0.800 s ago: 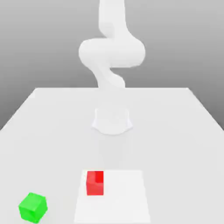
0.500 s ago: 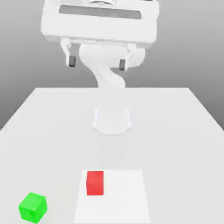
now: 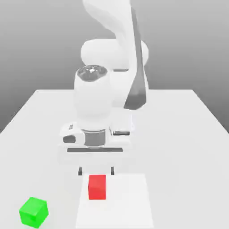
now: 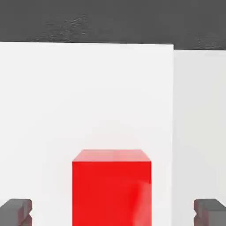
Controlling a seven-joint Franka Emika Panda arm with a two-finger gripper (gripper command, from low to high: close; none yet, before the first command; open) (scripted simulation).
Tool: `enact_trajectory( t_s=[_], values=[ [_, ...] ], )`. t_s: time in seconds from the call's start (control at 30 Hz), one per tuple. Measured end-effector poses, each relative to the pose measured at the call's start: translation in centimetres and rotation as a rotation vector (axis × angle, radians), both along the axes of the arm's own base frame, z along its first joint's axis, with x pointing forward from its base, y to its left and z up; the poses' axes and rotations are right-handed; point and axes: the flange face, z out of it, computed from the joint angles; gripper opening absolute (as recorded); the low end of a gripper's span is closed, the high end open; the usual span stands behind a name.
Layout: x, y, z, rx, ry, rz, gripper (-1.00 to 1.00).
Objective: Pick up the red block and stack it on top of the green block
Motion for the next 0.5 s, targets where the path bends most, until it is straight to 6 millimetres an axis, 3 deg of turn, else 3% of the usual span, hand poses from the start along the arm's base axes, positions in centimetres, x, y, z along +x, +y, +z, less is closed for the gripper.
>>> enact_trajectory(
  t_s=[0.03, 0.07, 0.3, 0.5],
  values=[
    [-0.1, 0.0, -1.0, 0.000, 0.001, 0.000, 0.00],
    [-0.2, 0.0, -2.0, -0.001, 0.002, 0.001, -1.00],
    [-0.2, 0.0, -2.3, -0.001, 0.002, 0.001, -1.00],
    [-0.2, 0.0, 3.0, 0.000, 0.002, 0.001, -1.00]
  ],
)
